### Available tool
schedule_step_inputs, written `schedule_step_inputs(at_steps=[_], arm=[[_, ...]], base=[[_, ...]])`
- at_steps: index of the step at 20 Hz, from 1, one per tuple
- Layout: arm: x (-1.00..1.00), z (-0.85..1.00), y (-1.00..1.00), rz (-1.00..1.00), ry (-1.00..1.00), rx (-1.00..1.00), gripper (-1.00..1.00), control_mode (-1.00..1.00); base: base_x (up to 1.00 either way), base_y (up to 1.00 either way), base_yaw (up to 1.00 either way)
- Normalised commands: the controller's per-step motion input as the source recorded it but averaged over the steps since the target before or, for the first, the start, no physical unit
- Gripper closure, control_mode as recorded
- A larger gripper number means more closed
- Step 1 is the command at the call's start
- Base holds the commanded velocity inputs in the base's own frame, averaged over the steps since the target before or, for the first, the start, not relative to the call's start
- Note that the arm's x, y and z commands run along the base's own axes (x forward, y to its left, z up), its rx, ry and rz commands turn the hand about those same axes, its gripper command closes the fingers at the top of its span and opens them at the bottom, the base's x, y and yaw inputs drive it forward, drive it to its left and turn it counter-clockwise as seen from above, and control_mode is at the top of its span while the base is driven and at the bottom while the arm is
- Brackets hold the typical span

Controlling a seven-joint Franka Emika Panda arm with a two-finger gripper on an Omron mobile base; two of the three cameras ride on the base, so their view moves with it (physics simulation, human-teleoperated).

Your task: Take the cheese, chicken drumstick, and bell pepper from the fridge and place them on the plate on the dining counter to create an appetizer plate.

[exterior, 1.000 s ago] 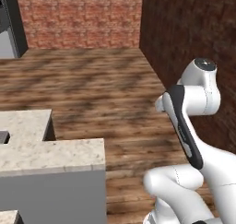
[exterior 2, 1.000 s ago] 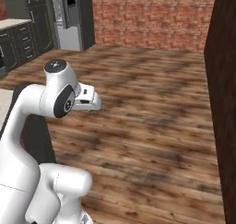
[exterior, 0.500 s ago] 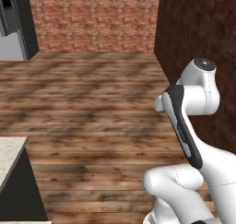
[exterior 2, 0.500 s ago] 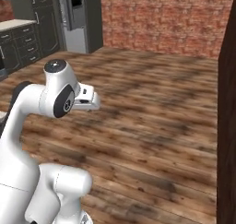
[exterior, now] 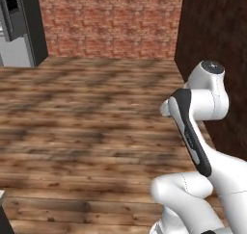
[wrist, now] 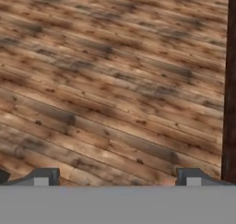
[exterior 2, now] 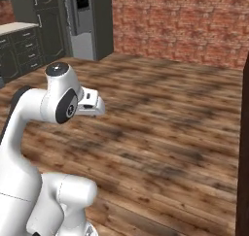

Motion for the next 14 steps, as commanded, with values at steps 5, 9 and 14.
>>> schedule_step_inputs(at_steps=[5, 9, 14], arm=[[0.0, 0.0, 0.0, 0.0, 0.0, 0.0, -1.0, 1.0], [0.0, 0.0, 0.0, 0.0, 0.0, 0.0, -1.0, 1.0], [0.0, 0.0, 0.0, 0.0, 0.0, 0.0, -1.0, 1.0]], base=[[1.0, 0.17, 0.03], [1.0, 0.51, 0.0], [1.0, 0.8, -0.02]])
